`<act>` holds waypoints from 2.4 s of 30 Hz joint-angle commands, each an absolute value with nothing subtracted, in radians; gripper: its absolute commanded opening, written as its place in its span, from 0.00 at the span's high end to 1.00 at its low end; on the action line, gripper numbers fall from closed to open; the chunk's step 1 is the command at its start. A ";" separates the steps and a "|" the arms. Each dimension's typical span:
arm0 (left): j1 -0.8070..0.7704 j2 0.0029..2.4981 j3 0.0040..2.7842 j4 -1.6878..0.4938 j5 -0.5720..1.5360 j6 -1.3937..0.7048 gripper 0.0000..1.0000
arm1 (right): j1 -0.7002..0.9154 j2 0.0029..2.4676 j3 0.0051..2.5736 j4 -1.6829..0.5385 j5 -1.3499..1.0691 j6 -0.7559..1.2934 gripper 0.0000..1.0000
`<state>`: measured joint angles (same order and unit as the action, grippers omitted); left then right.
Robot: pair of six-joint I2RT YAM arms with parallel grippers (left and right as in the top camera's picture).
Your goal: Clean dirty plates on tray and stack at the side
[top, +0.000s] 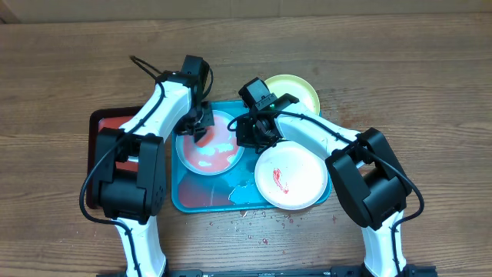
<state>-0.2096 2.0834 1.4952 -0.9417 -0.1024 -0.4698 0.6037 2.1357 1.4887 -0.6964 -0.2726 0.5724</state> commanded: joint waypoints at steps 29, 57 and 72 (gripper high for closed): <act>-0.172 2.105 1.489 -0.906 -0.305 -0.560 0.96 | 0.599 2.156 1.492 -0.712 -0.248 0.569 0.96; -0.031 1.666 2.038 -1.558 0.041 -0.309 0.96 | 0.748 1.826 1.541 -0.964 0.155 0.503 0.96; 0.149 1.642 2.014 -1.565 0.063 -0.310 0.96 | 1.007 1.805 1.541 -0.944 1.020 0.607 0.96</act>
<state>0.1452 1.6459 2.0209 -1.5822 0.0357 -0.3325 0.9615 1.8099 1.5223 -0.9642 0.7261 0.5800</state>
